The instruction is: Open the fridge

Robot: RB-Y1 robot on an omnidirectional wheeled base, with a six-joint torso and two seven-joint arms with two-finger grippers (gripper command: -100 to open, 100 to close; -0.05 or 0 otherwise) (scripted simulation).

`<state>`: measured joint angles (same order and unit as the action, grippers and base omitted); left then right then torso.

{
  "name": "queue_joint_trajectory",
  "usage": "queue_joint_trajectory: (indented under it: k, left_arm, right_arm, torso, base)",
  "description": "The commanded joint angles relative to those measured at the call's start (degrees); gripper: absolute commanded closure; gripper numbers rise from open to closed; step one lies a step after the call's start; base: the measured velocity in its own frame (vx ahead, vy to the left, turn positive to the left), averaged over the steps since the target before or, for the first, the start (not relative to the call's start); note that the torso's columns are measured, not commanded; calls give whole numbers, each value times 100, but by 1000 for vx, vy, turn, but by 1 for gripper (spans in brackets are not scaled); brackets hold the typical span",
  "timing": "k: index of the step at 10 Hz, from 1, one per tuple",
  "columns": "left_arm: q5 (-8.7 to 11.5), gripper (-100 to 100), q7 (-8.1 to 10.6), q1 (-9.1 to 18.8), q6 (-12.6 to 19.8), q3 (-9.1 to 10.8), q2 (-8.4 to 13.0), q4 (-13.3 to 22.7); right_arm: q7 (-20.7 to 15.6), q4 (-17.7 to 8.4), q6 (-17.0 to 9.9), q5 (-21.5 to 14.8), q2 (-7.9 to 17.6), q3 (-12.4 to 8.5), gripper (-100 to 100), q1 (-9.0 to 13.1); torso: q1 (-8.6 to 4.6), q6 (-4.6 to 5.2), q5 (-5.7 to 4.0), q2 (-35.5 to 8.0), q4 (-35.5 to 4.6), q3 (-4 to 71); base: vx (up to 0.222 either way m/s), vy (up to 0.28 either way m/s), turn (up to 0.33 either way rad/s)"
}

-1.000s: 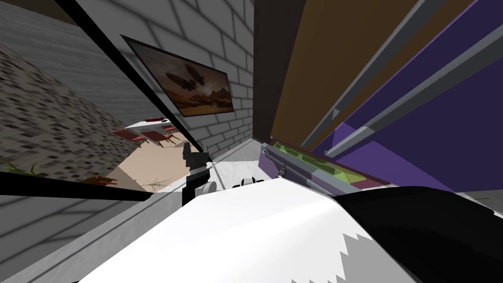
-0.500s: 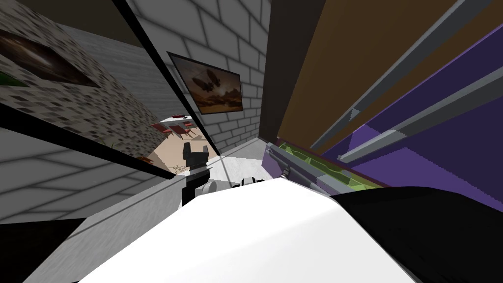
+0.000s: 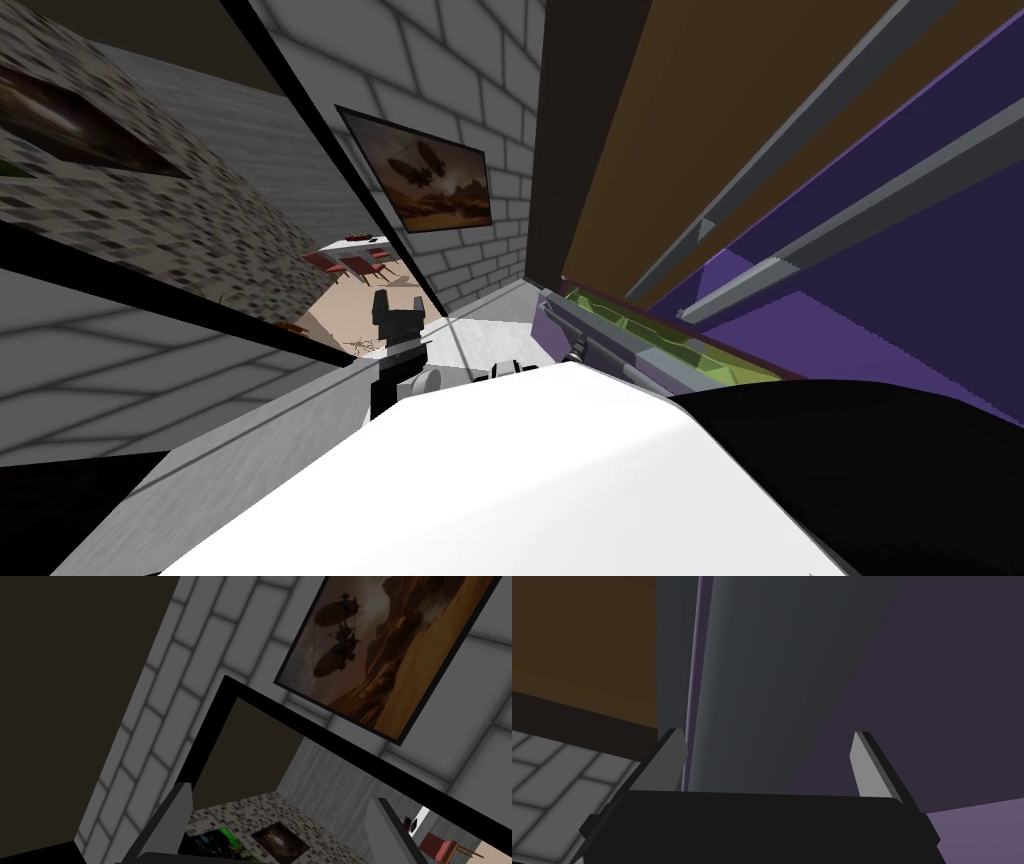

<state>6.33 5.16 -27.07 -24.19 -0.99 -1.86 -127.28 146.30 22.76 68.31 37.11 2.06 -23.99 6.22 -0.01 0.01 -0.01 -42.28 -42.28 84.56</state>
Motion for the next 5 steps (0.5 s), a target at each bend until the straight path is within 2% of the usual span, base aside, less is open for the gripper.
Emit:
queue_joint_trajectory:
  k: [1, 3, 4, 5]
  left_arm:
    - [0, 0, 0, 0, 0, 0, 0, 0]
    - [0, 0, 0, 0, 0, 0, 0, 0]
    - [0, 0, 0, 0, 0, 0, 0, 0]
    - [0, 0, 0, 0, 0, 0, 0, 0]
  right_arm:
    - [-83, 428, -106, -3, -42, 3, -100, -73]
    - [-83, 395, -106, -3, -42, 3, -100, -73]
    - [-83, 509, -106, -3, -42, 3, -100, -73]
    - [-342, 632, -382, 45, 16, -32, -100, 183]
  torso:
    - [-5, -2, -2, 4, 1, 2]
    - [-1, -1, 0, 3, 1, 3]
    - [2, 0, 1, 0, 0, 1]
    - [2, -1, 2, -1, -1, 0]
  base:
    - [0, 0, 0]
    - [0, 0, 0]
    - [0, 0, 0]
    - [-74, 20, -98]
